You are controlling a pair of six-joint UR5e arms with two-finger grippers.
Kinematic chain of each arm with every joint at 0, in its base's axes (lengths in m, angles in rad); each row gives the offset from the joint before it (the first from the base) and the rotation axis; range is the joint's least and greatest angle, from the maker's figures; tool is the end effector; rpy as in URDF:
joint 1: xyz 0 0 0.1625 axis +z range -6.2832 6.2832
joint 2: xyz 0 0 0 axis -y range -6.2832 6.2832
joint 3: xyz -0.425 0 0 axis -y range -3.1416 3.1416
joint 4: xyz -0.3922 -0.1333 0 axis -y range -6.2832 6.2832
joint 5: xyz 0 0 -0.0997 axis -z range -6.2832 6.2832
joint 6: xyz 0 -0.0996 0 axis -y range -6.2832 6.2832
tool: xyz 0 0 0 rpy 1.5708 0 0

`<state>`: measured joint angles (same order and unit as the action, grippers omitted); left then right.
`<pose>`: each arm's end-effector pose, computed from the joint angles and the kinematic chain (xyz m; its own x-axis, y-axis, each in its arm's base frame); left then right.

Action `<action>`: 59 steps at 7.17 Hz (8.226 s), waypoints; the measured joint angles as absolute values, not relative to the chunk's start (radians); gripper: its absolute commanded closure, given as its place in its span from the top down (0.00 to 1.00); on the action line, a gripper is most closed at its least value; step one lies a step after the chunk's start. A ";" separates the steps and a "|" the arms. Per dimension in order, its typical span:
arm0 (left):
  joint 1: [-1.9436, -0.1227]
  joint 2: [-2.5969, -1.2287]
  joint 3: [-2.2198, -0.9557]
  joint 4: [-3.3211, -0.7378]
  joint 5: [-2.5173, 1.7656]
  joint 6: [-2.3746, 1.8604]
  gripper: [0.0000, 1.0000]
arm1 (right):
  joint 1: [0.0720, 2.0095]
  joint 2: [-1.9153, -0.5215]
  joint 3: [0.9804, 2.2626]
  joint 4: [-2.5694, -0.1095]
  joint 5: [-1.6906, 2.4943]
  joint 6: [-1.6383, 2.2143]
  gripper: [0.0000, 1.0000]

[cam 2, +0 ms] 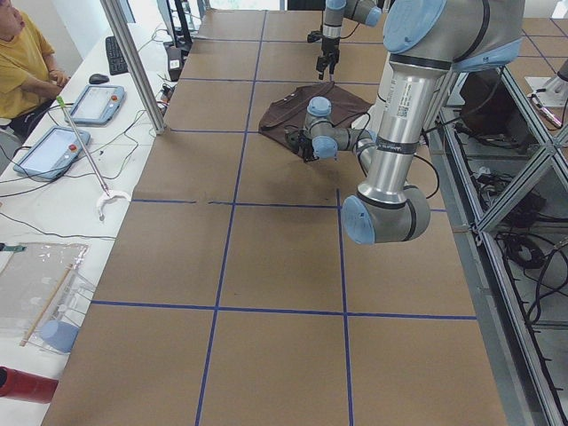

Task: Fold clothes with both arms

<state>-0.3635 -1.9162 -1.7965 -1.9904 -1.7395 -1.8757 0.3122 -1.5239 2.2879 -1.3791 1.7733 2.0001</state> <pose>0.5293 -0.3261 0.3208 0.4228 -0.4775 -0.7702 0.3629 0.8680 -0.3389 -0.3843 -0.2430 0.2906 0.4391 0.5702 0.6943 -0.3600 0.8197 -0.4455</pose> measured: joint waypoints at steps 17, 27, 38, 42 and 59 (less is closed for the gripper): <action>-0.763 -2.408 -1.045 -2.317 -1.682 -1.509 0.53 | 0.339 -1.297 2.163 -1.369 1.648 2.142 1.00; -0.729 -2.229 -1.328 -2.326 -1.796 -1.584 0.52 | 0.242 -1.090 1.872 -1.380 1.440 1.840 1.00; -0.730 -2.207 -1.366 -2.324 -1.801 -1.591 0.52 | 0.224 -1.160 1.980 -1.790 1.566 1.323 0.86; -0.733 -2.195 -1.408 -2.302 -1.808 -1.591 0.52 | 0.243 -1.124 1.998 -1.817 1.559 1.263 0.87; -0.743 -2.116 -1.519 -2.296 -1.843 -1.592 0.52 | 0.270 -1.156 1.994 -1.880 1.579 1.108 0.88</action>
